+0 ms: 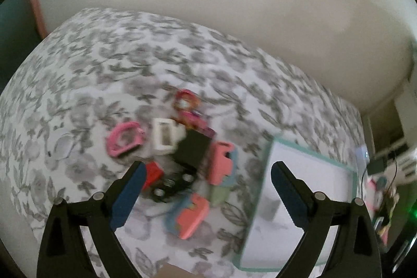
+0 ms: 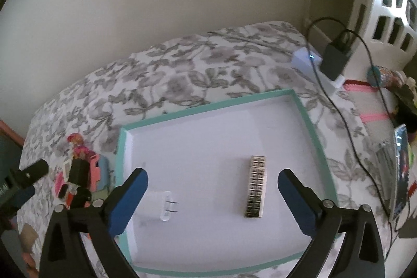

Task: Organize rigid objects
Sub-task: 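Move both tools back to the item cluster on the bed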

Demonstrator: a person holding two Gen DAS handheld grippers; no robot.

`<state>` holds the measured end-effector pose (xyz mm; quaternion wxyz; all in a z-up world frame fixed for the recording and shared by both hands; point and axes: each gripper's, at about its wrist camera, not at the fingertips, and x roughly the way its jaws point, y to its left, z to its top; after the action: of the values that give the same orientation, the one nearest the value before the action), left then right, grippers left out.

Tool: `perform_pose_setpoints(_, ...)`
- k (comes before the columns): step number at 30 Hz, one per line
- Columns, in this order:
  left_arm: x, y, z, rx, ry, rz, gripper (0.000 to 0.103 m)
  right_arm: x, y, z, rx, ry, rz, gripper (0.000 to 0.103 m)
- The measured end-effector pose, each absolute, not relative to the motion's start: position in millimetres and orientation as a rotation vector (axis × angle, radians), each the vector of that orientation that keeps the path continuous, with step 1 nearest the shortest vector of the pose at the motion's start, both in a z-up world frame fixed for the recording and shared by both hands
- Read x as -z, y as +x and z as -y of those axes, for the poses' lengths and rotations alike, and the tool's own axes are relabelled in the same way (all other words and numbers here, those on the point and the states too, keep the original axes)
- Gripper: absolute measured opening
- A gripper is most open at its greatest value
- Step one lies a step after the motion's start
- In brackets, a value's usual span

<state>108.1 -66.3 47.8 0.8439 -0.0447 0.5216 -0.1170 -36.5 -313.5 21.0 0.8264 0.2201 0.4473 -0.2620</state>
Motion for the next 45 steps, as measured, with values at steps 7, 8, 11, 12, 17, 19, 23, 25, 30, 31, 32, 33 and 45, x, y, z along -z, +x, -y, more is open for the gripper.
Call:
perform_pose_setpoints(7, -55, 119, 15, 0.129, -0.163, -1.045, 0.097, -17, -9, 275, 0.427, 0.416, -0.962, 0.102)
perform_pose_setpoints(8, -55, 119, 11, 0.121, -0.161, -1.041, 0.097, -16, -6, 270, 0.409, 0.411, -0.964, 0.102)
perform_pose_setpoints(11, -54, 122, -3, 0.094, -0.151, -1.042, 0.097, -15, 6, 248, 0.347, 0.376, -0.971, 0.102)
perform_pose_setpoints(12, -53, 123, -8, 0.082, -0.147, -1.046, 0.097, -14, 10, 239, 0.322, 0.359, -0.974, 0.102)
perform_pose_setpoints(17, -45, 128, -30, 0.027, -0.112, -1.075, 0.097, -9, 26, 205, 0.214, 0.339, -0.990, 0.102)
perform_pose_setpoints(19, -38, 130, -36, 0.009, -0.098, -1.102, 0.097, -4, 31, 194, 0.176, 0.342, -1.005, 0.102)
perform_pose_setpoints(23, -19, 134, -48, -0.016, -0.106, -1.172, 0.097, 12, 39, 177, 0.135, 0.320, -1.045, 0.102)
perform_pose_setpoints(25, -5, 137, -51, -0.018, -0.117, -1.216, 0.097, 23, 42, 167, 0.105, 0.305, -1.076, 0.102)
perform_pose_setpoints(30, 25, 141, -53, -0.014, -0.129, -1.309, 0.097, 38, 47, 148, 0.063, 0.264, -1.123, 0.102)
perform_pose_setpoints(31, 27, 142, -53, -0.010, -0.131, -1.319, 0.097, 41, 48, 145, 0.059, 0.255, -1.131, 0.102)
perform_pose_setpoints(32, 30, 143, -53, -0.006, -0.131, -1.328, 0.097, 44, 49, 143, 0.056, 0.250, -1.137, 0.102)
perform_pose_setpoints(33, 33, 143, -52, -0.001, -0.128, -1.340, 0.097, 47, 50, 140, 0.050, 0.241, -1.145, 0.102)
perform_pose_setpoints(45, 45, 147, -54, 0.010, -0.157, -1.378, 0.097, 73, 50, 117, -0.061, 0.095, -1.224, 0.096)
